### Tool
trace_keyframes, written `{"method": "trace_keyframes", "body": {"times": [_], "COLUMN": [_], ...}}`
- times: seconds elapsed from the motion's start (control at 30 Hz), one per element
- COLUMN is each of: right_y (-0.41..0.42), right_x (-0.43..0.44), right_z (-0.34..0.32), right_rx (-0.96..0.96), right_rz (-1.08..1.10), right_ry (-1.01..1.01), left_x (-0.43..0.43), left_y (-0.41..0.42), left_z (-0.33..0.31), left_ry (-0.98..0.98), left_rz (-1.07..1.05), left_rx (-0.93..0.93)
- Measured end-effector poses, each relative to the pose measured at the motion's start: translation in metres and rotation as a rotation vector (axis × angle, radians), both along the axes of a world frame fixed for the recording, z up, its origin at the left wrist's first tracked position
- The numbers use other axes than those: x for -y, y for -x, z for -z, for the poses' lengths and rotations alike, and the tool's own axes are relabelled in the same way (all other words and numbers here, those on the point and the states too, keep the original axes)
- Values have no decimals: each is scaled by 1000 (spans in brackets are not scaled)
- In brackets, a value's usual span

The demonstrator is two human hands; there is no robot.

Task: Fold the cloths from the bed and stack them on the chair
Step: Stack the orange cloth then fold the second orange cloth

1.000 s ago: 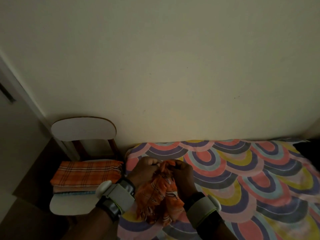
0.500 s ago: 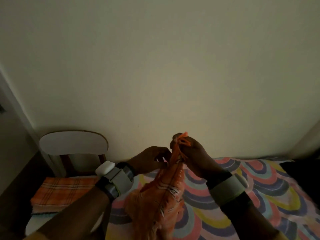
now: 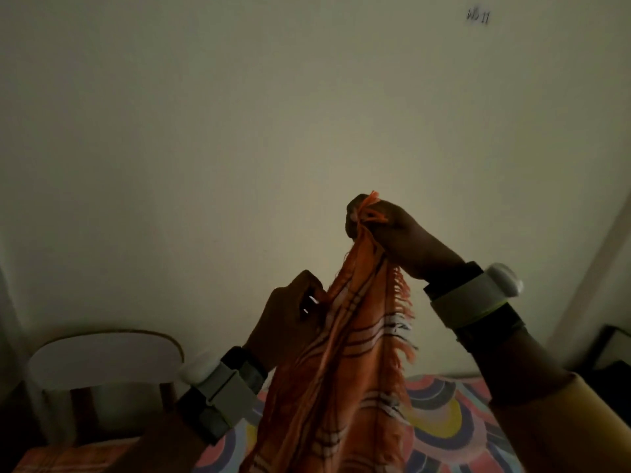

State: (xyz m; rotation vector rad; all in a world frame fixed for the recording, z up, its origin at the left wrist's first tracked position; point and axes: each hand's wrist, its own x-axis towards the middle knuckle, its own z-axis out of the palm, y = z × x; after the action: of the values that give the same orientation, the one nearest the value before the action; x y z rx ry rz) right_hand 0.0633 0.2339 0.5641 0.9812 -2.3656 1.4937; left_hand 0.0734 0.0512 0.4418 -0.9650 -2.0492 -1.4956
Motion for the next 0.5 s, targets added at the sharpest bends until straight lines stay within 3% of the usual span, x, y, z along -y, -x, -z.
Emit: {"method": "trace_keyframes", "body": {"times": [0.07,0.2,0.4,0.5], "right_y": [-3,0,3,1], "right_x": [0,8,18,22], "right_z": [-1,22,47,57], "right_rx": [-42,0,38,85], "right_rz": [66,287,609,695], "right_ry": [17,89,4,67], "left_x": [-6,-16,-35,-47], "left_y": [-6,-11,-38,-49], "left_z": [12,50,80,88], "left_ry": [-59,50,36,74], "left_rz": [-129,-226,-224,-377], "left_rx": [-23,-301,-92,53]}}
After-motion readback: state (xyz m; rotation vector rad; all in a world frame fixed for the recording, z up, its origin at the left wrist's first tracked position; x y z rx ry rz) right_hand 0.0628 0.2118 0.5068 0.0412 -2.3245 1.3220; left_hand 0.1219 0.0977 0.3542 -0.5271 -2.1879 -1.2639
